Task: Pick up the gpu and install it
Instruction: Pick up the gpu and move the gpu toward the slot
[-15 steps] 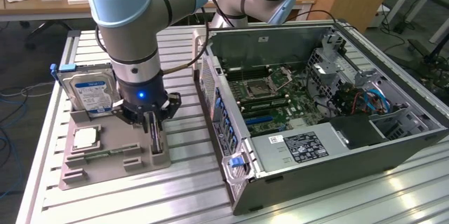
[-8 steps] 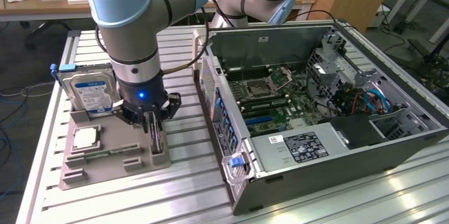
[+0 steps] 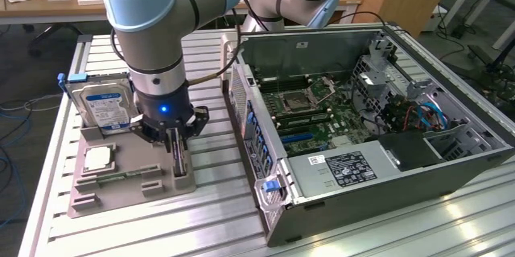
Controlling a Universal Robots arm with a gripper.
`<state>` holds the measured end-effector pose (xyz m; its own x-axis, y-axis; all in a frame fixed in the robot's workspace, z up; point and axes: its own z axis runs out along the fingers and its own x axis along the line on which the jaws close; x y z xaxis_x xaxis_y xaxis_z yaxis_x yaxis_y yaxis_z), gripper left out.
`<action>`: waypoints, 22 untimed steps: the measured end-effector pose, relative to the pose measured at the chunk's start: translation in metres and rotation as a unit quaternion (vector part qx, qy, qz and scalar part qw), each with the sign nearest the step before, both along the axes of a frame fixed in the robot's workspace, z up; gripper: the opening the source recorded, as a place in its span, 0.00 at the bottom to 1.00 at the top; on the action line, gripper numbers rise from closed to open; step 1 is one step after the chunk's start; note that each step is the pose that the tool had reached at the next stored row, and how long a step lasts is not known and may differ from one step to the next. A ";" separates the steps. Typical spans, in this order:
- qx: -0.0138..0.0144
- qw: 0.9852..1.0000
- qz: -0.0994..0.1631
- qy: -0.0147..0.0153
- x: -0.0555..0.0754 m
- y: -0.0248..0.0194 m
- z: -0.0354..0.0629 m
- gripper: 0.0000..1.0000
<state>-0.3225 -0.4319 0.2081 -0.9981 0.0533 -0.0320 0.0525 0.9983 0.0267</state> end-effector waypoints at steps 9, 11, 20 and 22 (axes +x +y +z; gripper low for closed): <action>0.000 1.000 0.000 0.000 0.000 0.0000 0.0000 0.31; 0.000 1.000 0.000 0.000 0.000 -0.0001 0.0001 0.31; 0.000 1.000 0.000 0.000 0.001 0.0000 0.0000 0.28; 0.000 1.000 0.000 0.000 0.001 0.0000 0.0000 0.28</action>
<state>-0.3219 -0.4320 0.2081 -0.9981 0.0533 -0.0319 0.0524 0.9983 0.0266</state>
